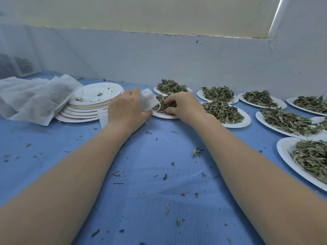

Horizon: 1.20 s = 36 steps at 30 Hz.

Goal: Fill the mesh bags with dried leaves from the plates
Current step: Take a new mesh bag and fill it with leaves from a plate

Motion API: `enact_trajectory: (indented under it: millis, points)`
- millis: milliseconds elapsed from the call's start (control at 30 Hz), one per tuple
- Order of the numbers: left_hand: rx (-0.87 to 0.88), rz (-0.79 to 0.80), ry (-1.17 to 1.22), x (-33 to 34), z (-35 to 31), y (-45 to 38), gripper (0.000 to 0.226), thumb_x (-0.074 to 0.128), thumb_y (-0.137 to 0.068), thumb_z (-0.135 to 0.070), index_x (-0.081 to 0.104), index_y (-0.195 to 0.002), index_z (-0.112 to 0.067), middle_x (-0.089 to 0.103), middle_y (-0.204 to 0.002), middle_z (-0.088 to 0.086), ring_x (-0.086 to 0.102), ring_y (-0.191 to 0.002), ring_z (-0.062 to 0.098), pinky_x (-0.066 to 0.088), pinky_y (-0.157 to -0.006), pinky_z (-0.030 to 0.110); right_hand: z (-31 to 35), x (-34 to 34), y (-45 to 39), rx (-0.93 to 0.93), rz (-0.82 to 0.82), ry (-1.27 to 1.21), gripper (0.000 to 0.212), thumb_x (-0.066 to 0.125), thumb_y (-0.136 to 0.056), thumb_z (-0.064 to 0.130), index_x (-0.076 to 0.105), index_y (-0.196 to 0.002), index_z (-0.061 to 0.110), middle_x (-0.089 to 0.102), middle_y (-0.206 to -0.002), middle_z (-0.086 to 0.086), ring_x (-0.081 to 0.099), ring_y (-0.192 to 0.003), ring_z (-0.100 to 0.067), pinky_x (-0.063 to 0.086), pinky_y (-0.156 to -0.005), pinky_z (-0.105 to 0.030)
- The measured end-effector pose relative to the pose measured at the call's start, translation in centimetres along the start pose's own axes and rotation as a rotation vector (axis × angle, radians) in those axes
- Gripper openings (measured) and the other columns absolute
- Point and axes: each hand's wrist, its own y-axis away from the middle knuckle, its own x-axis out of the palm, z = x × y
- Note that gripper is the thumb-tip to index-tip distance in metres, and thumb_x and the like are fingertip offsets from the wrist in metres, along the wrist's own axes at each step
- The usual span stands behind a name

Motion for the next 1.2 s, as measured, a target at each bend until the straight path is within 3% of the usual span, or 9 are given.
enact_trajectory:
  millis: [133, 267, 400, 500, 633, 833, 1000, 1200]
  points:
    - [-0.004, 0.030, -0.013, 0.0, 0.0, -0.1, 0.046, 0.064, -0.078, -0.040, 0.049, -0.106, -0.007, 0.057, -0.100, 0.014, 0.054, -0.091, 0.033, 0.034, -0.072, 0.034, -0.5, -0.7, -0.3, 0.042, -0.155, -0.156, 0.046, 0.066, -0.084, 0.009, 0.056, -0.126, 0.023, 0.065, -0.107, -0.001, 0.056, -0.095, -0.016, 0.037, -0.081, -0.017]
    - [-0.007, 0.044, -0.011, 0.0, -0.1, 0.0, 0.045, 0.063, -0.078, -0.040, 0.049, -0.106, -0.007, 0.057, -0.101, 0.014, 0.053, -0.092, 0.033, 0.035, -0.073, 0.035, -0.8, -1.0, -0.5, 0.040, -0.218, -0.194, 0.050, 0.068, -0.083, 0.011, 0.053, -0.129, 0.024, 0.067, -0.108, 0.000, 0.060, -0.098, -0.016, 0.037, -0.084, -0.015]
    - [-0.011, 0.053, -0.015, -0.1, -0.1, 0.0, 0.045, 0.062, -0.078, -0.040, 0.049, -0.106, -0.007, 0.057, -0.101, 0.014, 0.053, -0.092, 0.034, 0.035, -0.074, 0.036, -0.5, -1.1, -0.4, -0.001, -0.227, -0.291, 0.048, 0.069, -0.081, 0.007, 0.055, -0.126, 0.018, 0.067, -0.105, -0.001, 0.061, -0.096, -0.017, 0.044, -0.093, -0.025]
    - [-0.017, 0.057, -0.009, -0.1, -0.1, 0.0, 0.044, 0.063, -0.078, -0.039, 0.049, -0.106, -0.007, 0.057, -0.101, 0.014, 0.053, -0.093, 0.034, 0.031, -0.071, 0.034, 0.1, -1.4, -0.4, -0.023, -0.255, -0.451, 0.045, 0.071, -0.078, 0.003, 0.059, -0.119, 0.017, 0.066, -0.094, 0.003, 0.061, -0.082, -0.005, 0.047, -0.083, -0.013]
    - [-0.024, 0.071, 0.001, 0.0, -0.1, 0.0, 0.043, 0.063, -0.077, -0.039, 0.048, -0.104, -0.008, 0.057, -0.100, 0.013, 0.053, -0.093, 0.033, 0.031, -0.071, 0.034, 0.7, -2.0, -0.3, -0.039, -0.224, -0.551, 0.046, 0.074, -0.076, 0.003, 0.060, -0.116, 0.019, 0.067, -0.087, 0.008, 0.060, -0.074, 0.004, 0.048, -0.074, -0.008]
    - [-0.034, 0.063, 0.018, 0.0, -0.2, -0.1, 0.044, 0.064, -0.077, -0.039, 0.048, -0.104, -0.009, 0.057, -0.100, 0.013, 0.053, -0.094, 0.033, 0.034, -0.072, 0.035, 1.1, -1.7, -0.2, -0.064, -0.120, -0.526, 0.046, 0.073, -0.074, -0.002, 0.060, -0.115, 0.016, 0.066, -0.082, 0.009, 0.060, -0.075, -0.003, 0.048, -0.075, -0.009]
    - [0.072, 0.031, -0.028, 0.2, -0.5, 0.0, 0.044, 0.062, -0.079, -0.044, 0.050, -0.101, -0.007, 0.058, -0.097, 0.013, 0.053, -0.089, 0.033, 0.030, -0.069, 0.034, 1.8, -1.6, 0.0, -0.121, -0.055, -0.575, 0.044, 0.071, -0.074, -0.003, 0.063, -0.111, 0.020, 0.069, -0.082, 0.013, 0.065, -0.082, -0.009, 0.051, -0.080, -0.017]
    - [0.109, -0.025, -0.015, 0.5, -0.7, 0.2, 0.044, 0.061, -0.080, -0.043, 0.051, -0.098, -0.004, 0.058, -0.093, 0.016, 0.054, -0.084, 0.035, 0.032, -0.068, 0.036, 2.3, -1.4, 0.0, -0.100, -0.115, -0.599, 0.046, 0.073, -0.072, -0.001, 0.056, -0.110, 0.018, 0.059, -0.088, 0.002, 0.063, -0.072, -0.013, 0.052, -0.072, -0.021]
